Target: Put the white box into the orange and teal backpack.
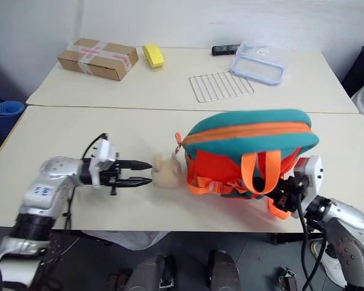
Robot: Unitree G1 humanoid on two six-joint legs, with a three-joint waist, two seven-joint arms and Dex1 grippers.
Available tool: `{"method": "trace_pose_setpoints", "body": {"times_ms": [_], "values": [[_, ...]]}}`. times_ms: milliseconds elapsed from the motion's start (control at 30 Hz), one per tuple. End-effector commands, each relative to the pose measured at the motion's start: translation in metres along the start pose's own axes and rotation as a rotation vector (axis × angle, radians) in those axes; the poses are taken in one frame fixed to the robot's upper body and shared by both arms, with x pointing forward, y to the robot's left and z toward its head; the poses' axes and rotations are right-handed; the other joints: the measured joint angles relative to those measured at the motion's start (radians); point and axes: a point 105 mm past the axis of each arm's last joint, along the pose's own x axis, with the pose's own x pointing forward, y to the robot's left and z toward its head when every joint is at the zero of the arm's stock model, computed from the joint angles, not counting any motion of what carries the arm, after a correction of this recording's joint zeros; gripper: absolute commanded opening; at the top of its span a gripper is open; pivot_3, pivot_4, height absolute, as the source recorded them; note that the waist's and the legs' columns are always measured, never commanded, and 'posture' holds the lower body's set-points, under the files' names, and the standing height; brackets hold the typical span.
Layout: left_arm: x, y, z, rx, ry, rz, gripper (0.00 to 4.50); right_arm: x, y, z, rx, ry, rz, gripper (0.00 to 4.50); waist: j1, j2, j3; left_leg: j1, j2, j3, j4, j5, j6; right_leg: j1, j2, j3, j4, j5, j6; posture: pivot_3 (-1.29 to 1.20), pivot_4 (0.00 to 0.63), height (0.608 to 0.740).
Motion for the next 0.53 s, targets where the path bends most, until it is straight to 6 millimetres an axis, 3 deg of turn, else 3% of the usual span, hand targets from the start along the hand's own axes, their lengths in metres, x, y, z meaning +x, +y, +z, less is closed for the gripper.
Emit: {"method": "trace_pose_setpoints", "body": {"times_ms": [33,133,200,333,533], "values": [[-0.029,-0.007,0.001,0.001,0.017,0.048,3.58,-0.02,0.007,0.015,-0.17,0.021,0.01,2.73,0.002,0.0,0.0,0.0,0.0,0.0,-0.001,0.0,0.0,0.0,0.0,0.0,0.0,0.0,0.0,0.0,0.15,0.74],[-0.051,-0.017,-0.027,0.045,0.178,0.116,4.49,-0.055,-0.008,0.004,-0.286,0.095,-0.052,3.74,0.0,0.0,0.0,0.002,-0.002,0.001,-0.001,-0.003,0.001,0.002,-0.002,0.0,-0.002,0.0,0.001,0.0,0.15,0.74],[-0.057,-0.022,-0.035,0.044,0.219,0.138,4.5,-0.072,-0.017,-0.007,-0.319,0.164,-0.054,4.37,0.002,0.0,0.0,0.005,-0.002,0.001,-0.001,-0.007,-0.001,0.005,-0.003,0.001,-0.003,0.0,0.001,0.0,0.15,0.74],[-0.054,-0.03,-0.028,0.039,0.143,0.195,4.5,-0.093,-0.051,-0.016,-0.413,0.25,-0.095,4.48,-0.005,0.0,0.0,0.006,-0.002,0.002,-0.002,-0.008,-0.002,0.005,-0.005,0.001,-0.006,0.001,0.002,0.0,0.15,0.74],[-0.053,-0.028,-0.028,0.052,0.157,0.26,4.5,-0.086,-0.075,-0.018,-0.487,0.279,-0.073,4.48,-0.012,0.002,0.001,0.007,0.001,0.002,-0.005,-0.006,-0.007,0.003,-0.003,-0.001,-0.003,-0.001,-0.001,0.0,0.15,0.74]]}}
